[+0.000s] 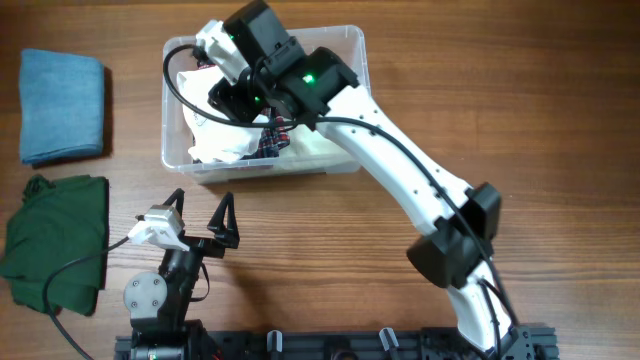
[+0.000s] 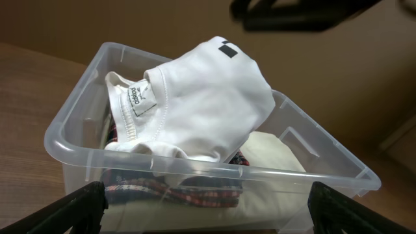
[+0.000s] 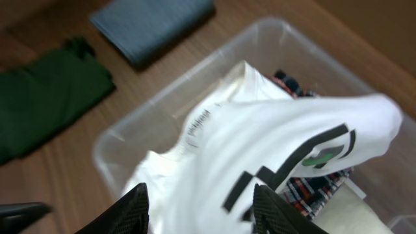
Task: Pack container
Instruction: 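Press and tuck the white T-shirt down into the container with the right gripper, then retract the right arm away from the container to the right, then reach the left gripper to the green shirt at the left, then grasp the green shirt with the left gripper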
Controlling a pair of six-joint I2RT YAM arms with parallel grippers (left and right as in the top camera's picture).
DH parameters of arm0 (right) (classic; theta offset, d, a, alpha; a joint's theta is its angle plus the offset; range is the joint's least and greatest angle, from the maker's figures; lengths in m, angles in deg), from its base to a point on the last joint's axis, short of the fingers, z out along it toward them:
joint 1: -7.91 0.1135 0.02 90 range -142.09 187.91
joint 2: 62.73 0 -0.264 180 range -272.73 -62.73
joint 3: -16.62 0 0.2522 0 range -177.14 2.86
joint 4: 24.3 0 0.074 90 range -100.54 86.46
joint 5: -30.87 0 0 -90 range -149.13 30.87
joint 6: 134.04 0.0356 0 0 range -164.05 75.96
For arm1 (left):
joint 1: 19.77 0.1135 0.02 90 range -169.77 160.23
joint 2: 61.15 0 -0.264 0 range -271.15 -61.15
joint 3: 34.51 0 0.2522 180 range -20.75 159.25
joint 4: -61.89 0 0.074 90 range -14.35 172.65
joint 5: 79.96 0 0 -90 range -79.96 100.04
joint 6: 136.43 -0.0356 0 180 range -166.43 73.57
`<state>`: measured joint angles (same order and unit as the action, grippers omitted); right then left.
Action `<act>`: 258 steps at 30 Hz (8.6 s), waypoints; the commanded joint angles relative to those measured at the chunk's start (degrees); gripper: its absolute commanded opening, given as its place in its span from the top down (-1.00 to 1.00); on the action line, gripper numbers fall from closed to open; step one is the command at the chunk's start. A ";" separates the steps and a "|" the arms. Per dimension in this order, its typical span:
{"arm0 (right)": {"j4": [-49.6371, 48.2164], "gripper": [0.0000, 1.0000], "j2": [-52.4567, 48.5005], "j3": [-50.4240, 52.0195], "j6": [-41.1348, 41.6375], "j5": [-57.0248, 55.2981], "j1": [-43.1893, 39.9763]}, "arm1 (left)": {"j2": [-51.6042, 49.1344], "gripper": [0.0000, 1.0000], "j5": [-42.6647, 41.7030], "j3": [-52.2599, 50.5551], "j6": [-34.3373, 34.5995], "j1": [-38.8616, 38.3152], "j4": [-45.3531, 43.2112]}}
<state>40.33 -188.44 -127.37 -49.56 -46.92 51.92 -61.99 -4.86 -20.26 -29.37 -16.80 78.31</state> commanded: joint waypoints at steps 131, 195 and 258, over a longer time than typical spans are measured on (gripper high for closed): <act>26.18 -0.99 14.53 -0.35 22.62 -6.91 -68.63 | 0.02 -1.00 -2.16 -0.13 -0.13 -0.28 -0.59; 26.18 -0.99 14.53 -0.35 22.62 -6.88 -68.63 | -90.86 -1.00 45.24 70.73 -5.70 16.55 67.65; 26.16 -0.99 14.53 -0.35 22.60 -6.88 -68.63 | -108.83 -0.99 49.05 55.98 -24.33 5.99 37.42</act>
<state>66.58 -173.52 -127.66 -27.36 -53.24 -16.78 -168.28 54.88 37.84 -53.85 -11.34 114.87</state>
